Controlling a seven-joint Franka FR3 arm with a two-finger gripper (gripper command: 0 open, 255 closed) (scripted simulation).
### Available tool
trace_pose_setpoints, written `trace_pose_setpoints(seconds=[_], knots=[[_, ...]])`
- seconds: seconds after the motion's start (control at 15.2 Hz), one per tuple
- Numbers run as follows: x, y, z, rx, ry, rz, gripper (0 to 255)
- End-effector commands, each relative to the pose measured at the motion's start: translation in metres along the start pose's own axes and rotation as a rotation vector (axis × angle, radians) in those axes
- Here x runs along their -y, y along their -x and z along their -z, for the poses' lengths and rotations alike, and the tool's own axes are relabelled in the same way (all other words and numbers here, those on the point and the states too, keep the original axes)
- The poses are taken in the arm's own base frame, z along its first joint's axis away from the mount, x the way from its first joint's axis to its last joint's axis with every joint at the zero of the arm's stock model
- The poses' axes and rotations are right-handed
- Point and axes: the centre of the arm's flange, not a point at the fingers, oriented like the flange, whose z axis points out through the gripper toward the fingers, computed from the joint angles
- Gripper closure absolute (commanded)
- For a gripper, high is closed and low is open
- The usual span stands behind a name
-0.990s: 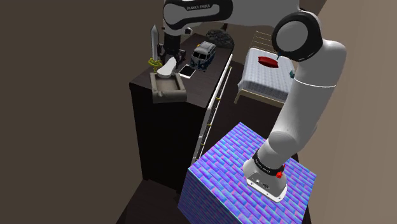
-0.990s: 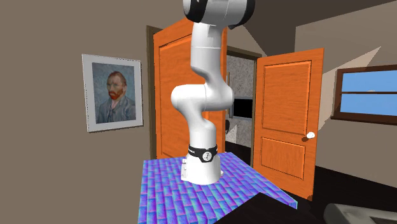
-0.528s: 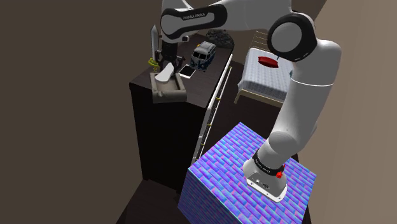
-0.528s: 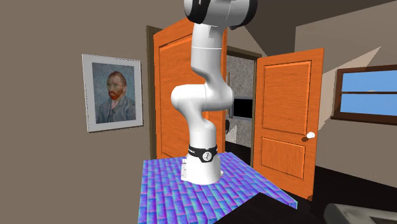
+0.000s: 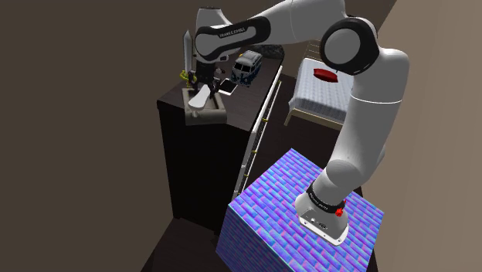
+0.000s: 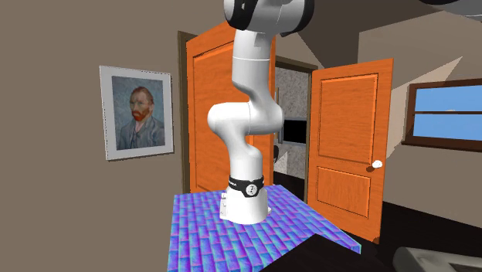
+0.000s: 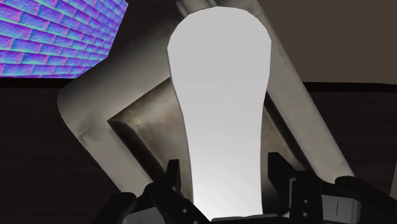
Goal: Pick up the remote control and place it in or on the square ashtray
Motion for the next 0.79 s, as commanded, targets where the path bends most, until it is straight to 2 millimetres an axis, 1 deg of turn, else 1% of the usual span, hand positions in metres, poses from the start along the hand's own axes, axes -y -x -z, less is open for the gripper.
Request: trace_pose_setpoints(seconds=[0.0, 0.4, 0.46, 0.73], knots=[[-0.0004, 0.0004, -0.0047, 0.0, -0.001, 0.0, 255], [-0.0004, 0.0003, -0.0047, 0.0, -0.001, 0.0, 255], [-0.0004, 0.0003, -0.0047, 0.0, -0.001, 0.0, 0], [-0.0003, 0.0003, -0.0047, 0.0, -0.001, 0.0, 0]])
